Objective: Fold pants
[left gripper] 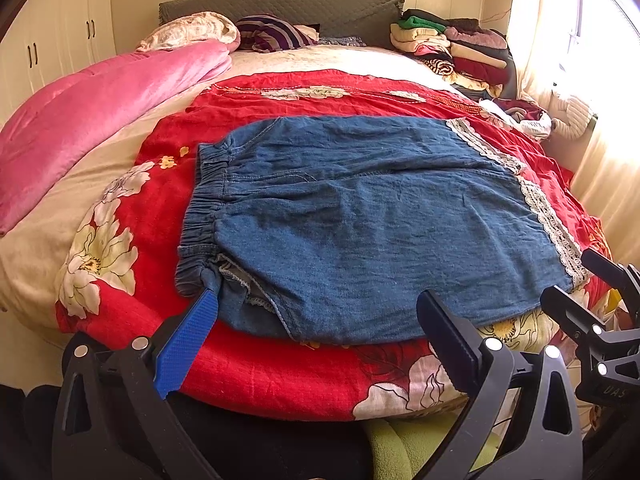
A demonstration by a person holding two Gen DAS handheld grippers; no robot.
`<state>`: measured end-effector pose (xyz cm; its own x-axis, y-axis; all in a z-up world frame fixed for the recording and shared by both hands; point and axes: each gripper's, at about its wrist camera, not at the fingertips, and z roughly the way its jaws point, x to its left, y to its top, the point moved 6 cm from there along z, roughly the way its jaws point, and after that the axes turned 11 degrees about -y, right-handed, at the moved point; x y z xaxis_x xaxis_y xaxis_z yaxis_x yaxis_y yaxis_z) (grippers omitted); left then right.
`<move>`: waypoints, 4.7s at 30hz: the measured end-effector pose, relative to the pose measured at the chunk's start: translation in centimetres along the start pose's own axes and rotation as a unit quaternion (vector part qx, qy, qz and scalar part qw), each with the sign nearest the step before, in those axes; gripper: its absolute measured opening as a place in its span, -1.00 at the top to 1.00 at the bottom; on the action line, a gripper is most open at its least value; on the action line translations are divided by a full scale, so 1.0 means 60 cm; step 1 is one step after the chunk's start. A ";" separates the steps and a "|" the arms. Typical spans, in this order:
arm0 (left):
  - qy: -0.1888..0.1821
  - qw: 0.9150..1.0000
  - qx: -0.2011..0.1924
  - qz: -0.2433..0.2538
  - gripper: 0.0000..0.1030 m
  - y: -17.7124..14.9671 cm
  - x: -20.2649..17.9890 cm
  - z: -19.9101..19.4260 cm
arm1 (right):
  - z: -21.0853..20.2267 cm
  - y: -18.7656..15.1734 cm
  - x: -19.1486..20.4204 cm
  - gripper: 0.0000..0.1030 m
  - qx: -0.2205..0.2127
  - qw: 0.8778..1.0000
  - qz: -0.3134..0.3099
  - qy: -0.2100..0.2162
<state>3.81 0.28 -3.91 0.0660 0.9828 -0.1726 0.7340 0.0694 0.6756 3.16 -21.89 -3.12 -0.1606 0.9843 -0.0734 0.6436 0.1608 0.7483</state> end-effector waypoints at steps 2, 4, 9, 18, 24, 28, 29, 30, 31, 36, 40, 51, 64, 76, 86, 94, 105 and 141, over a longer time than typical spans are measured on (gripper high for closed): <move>0.001 1.000 0.000 0.000 -0.92 0.000 0.000 0.000 | 0.000 0.000 0.000 -0.84 -0.001 1.000 0.001 0.000; 0.000 1.000 0.000 0.000 -0.92 0.000 0.000 0.000 | -0.001 0.000 0.001 -0.84 0.000 1.000 0.001 -0.001; 0.001 1.000 -0.001 0.001 -0.92 0.002 0.002 -0.001 | 0.000 0.000 -0.001 -0.84 0.000 1.000 0.003 -0.001; 0.002 1.000 -0.002 -0.002 -0.92 0.005 0.002 -0.004 | 0.000 0.002 -0.005 -0.84 0.000 1.000 0.007 -0.001; 0.006 1.000 -0.004 0.000 -0.92 0.008 0.004 -0.005 | -0.001 0.008 -0.014 -0.84 -0.009 1.000 0.012 -0.004; 0.012 1.000 -0.009 -0.001 -0.92 0.010 0.007 -0.004 | 0.009 0.009 -0.023 -0.84 -0.004 1.000 0.017 -0.009; 0.013 1.000 -0.009 -0.006 -0.92 0.011 0.012 -0.003 | 0.010 0.009 -0.025 -0.84 -0.003 1.000 0.018 -0.009; 0.013 1.000 -0.008 -0.008 -0.92 0.011 0.012 -0.002 | 0.010 0.009 -0.027 -0.84 -0.003 1.000 0.020 -0.007; 0.012 1.000 -0.006 -0.008 -0.92 0.011 0.013 -0.001 | 0.010 0.009 -0.029 -0.84 -0.004 1.000 0.017 -0.009; 0.008 1.000 -0.011 -0.002 -0.92 0.015 0.012 -0.001 | 0.011 0.021 -0.037 -0.84 -0.008 1.000 0.017 -0.012; 0.009 1.000 -0.011 -0.007 -0.92 0.021 0.020 0.005 | 0.013 0.038 -0.034 -0.84 -0.019 1.000 0.003 -0.011; 0.012 0.999 -0.027 -0.042 -0.92 0.064 0.100 0.004 | 0.057 0.094 -0.010 -0.84 -0.014 1.000 -0.027 -0.003; 0.026 0.997 0.003 -0.079 -0.92 0.127 0.213 0.082 | 0.164 0.195 0.037 -0.84 0.015 0.999 -0.038 0.028; 0.050 0.996 0.037 -0.066 -0.92 0.223 0.300 0.194 | 0.301 0.302 0.093 -0.84 0.025 0.993 -0.105 0.056; -0.021 0.998 0.051 -0.026 -0.44 0.243 0.299 0.293 | 0.423 0.334 0.159 -0.84 0.067 0.981 -0.168 0.073; -0.039 0.999 -0.021 0.030 0.39 0.248 0.239 0.228 | 0.447 0.327 0.239 -0.84 0.029 0.946 -0.315 0.066; -0.007 0.995 -0.066 0.073 0.41 0.220 0.212 0.163 | 0.395 0.274 0.280 0.92 0.012 0.924 -0.360 0.124; -0.072 0.996 0.028 0.036 0.10 0.032 0.161 0.050 | 0.092 0.035 0.189 0.93 0.007 0.961 -0.199 0.194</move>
<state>7.87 9.41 -6.46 0.2126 0.9498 -0.2294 0.7604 -0.0134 0.6493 6.83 -9.97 -6.04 -0.6614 0.7435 -0.0987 0.4833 0.5231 0.7020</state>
